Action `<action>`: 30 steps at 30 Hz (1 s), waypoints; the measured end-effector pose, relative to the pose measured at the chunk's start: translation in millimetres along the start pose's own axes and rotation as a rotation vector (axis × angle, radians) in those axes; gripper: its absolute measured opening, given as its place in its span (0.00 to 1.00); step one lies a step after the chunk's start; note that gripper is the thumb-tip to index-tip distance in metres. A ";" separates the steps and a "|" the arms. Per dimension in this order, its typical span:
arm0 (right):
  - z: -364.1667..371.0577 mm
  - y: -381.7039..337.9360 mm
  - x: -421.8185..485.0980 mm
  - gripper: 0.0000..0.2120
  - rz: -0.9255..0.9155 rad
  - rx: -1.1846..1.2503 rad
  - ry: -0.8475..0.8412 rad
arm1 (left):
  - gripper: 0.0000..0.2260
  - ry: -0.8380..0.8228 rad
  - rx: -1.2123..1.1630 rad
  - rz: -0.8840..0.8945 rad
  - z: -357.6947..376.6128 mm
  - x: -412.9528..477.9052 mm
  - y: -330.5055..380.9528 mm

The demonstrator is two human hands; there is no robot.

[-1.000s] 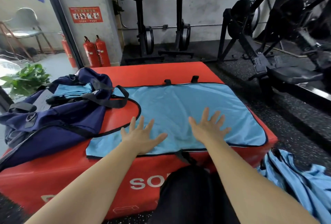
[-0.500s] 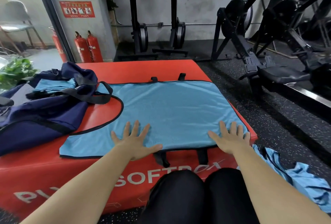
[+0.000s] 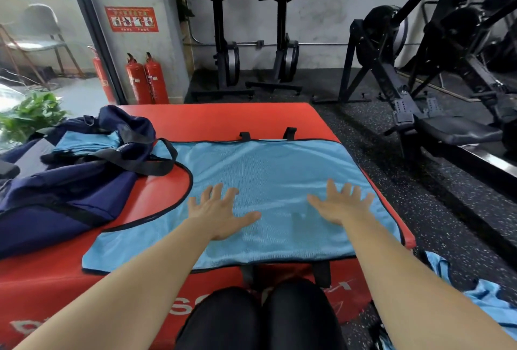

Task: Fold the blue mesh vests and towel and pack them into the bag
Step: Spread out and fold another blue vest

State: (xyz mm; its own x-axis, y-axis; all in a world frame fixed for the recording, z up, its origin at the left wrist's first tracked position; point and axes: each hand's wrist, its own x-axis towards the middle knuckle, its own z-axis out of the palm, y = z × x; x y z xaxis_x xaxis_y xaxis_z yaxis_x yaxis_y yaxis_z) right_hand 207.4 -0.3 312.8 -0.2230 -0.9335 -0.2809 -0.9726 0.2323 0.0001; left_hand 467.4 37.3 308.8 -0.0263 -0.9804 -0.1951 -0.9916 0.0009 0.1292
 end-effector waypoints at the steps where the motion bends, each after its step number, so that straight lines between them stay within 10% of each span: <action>1: 0.7 -6.1 4.8 0.39 -0.021 0.014 -0.010 | 0.41 -0.004 -0.010 0.008 -0.3 6.3 0.2; 22: -53.2 -27.2 202.8 0.15 -0.286 0.022 0.446 | 0.21 0.165 0.024 0.013 -51.2 221.0 -40.4; 30: -63.1 -32.5 273.5 0.09 -0.209 -0.020 0.184 | 0.05 0.171 -0.032 -0.049 -53.9 280.9 -68.9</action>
State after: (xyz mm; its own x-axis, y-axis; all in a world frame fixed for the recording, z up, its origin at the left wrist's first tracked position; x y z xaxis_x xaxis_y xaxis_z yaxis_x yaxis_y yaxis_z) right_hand 173.8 -280.4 296.5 -0.0237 -0.9950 -0.0973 -0.9995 0.0258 -0.0202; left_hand 535.1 -248.8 297.5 0.0465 -0.9983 -0.0344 -0.9865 -0.0513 0.1553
